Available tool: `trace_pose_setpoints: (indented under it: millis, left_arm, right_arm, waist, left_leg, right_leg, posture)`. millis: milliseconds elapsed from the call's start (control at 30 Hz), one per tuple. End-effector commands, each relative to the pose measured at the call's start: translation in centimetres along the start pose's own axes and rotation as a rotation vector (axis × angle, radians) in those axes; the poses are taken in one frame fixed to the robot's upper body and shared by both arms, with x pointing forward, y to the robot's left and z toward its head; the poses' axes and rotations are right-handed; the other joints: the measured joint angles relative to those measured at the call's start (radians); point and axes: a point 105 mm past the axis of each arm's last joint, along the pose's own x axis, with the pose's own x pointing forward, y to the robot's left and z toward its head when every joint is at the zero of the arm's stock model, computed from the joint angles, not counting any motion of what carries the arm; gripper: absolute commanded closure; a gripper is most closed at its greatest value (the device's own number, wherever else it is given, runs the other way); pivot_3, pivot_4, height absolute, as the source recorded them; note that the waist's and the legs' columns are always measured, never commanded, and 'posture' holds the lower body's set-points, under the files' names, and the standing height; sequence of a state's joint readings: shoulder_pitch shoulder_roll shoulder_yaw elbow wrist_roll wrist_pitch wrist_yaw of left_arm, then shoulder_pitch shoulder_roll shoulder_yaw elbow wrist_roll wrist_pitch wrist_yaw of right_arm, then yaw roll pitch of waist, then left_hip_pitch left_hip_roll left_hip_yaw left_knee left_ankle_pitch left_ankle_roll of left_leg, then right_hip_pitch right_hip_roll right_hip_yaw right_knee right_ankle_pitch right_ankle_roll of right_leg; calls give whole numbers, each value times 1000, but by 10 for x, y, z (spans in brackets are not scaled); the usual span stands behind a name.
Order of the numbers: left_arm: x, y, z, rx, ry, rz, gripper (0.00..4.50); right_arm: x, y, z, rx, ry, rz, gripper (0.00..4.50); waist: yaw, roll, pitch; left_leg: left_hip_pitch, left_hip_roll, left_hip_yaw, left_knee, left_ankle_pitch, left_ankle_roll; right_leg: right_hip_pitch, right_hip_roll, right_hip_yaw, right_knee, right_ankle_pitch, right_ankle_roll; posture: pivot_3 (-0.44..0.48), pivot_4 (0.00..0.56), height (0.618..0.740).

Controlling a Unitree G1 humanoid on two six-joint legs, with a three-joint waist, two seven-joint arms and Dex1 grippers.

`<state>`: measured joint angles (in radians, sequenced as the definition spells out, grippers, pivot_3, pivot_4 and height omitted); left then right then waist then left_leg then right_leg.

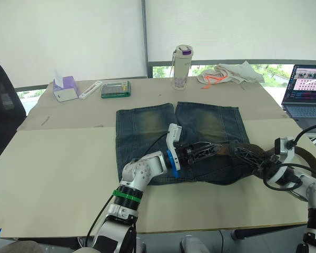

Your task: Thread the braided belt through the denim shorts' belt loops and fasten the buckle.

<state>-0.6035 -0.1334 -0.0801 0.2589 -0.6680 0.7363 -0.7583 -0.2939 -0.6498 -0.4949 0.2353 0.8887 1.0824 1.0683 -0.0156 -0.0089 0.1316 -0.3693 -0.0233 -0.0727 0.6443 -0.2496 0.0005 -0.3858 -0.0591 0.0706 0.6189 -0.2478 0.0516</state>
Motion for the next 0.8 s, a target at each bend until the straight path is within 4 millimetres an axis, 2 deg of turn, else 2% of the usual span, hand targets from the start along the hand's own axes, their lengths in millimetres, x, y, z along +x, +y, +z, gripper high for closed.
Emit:
trace_pose_setpoints:
  millis: [33,233,400,500,533,667,800]
  left_arm:
    - [15,-13,2,26,14,-60,2197]
    - [19,-9,-1,29,18,-48,4158]
    - [19,-5,1,40,0,-27,4158]
    - [15,-9,-1,23,14,-63,4158]
    - [15,-8,-2,33,20,-53,3595]
    - [17,-6,-5,34,24,-36,2329]
    - [20,-8,-8,24,42,-50,2329]
  right_arm:
    - [1,14,11,-52,-51,75,4500]
    - [2,13,11,-57,-49,75,4500]
    - [4,13,10,-61,-49,78,4500]
    - [4,14,10,-63,-50,79,4500]
    - [4,14,10,-64,-49,79,4500]
    - [4,14,10,-66,-49,80,4500]
    - [4,14,10,-71,-45,82,4500]
  waist:
    - [0,0,0]
    - [0,0,0]
    - [0,0,0]
    - [0,0,0]
    - [0,0,0]
    - [0,0,0]
    - [0,0,0]
  left_leg:
    - [0,0,0,0,0,0]
    - [0,0,0,0,0,0]
    - [0,0,0,0,0,0]
    - [0,0,0,0,0,0]
    - [0,0,0,0,0,0]
    - [0,0,0,0,0,0]
    - [0,0,0,0,0,0]
  right_leg:
    - [0,0,0,0,0,0]
    - [0,0,0,0,0,0]
    - [0,0,0,0,0,0]
    - [0,0,0,0,0,0]
    - [0,0,0,0,0,0]
    - [0,0,0,0,0,0]
    - [0,0,0,0,0,0]
  posture:
    - [0,150,740]
    - [0,150,740]
    - [0,150,740]
    - [0,150,740]
    - [0,150,740]
    - [0,150,740]
    - [0,150,740]
